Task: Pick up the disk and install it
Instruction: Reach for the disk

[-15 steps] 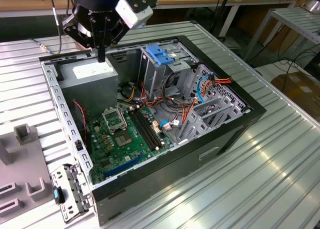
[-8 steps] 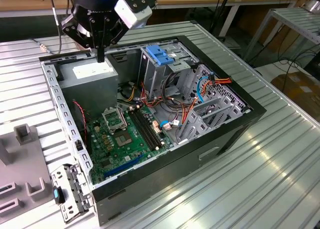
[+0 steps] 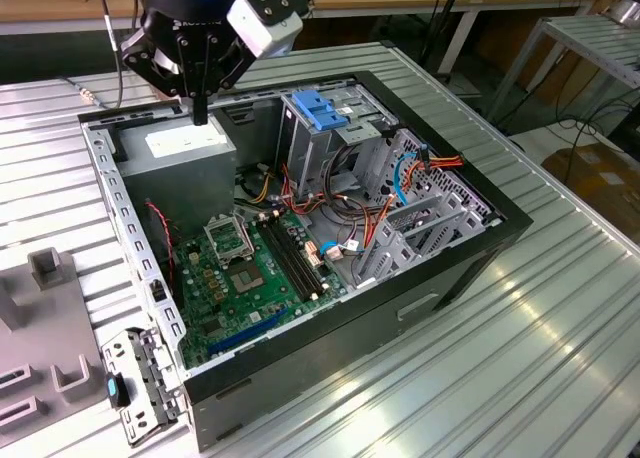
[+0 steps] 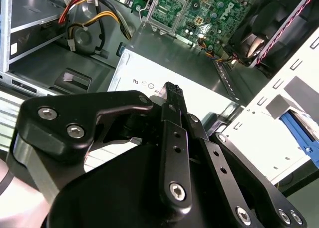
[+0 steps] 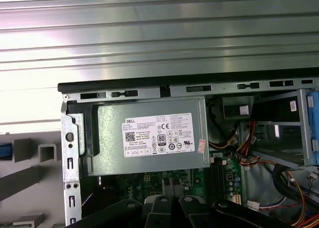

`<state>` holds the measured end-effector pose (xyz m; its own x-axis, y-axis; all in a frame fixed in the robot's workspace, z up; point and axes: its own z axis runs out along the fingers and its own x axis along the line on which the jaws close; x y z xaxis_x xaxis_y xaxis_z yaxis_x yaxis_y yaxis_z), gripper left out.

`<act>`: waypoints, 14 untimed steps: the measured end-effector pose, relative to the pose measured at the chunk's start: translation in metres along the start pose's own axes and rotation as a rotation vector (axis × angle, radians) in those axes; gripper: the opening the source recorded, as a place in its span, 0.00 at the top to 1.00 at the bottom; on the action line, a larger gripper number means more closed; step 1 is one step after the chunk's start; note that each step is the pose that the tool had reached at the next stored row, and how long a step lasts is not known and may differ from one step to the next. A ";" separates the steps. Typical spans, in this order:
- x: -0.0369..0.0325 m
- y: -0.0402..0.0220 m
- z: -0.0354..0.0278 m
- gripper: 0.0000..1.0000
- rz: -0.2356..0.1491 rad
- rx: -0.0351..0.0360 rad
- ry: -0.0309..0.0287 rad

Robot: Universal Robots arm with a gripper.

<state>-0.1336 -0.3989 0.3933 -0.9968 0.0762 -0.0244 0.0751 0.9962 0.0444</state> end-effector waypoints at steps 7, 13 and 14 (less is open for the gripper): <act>0.0015 -0.0001 -0.0001 0.89 0.000 0.0000 0.0000; 0.0025 -0.0002 -0.0001 0.89 0.000 0.0000 0.0000; 0.0027 -0.0002 -0.0001 0.89 0.000 0.0000 0.0000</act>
<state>-0.1363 -0.3989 0.3933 -0.9968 0.0762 -0.0244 0.0751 0.9962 0.0445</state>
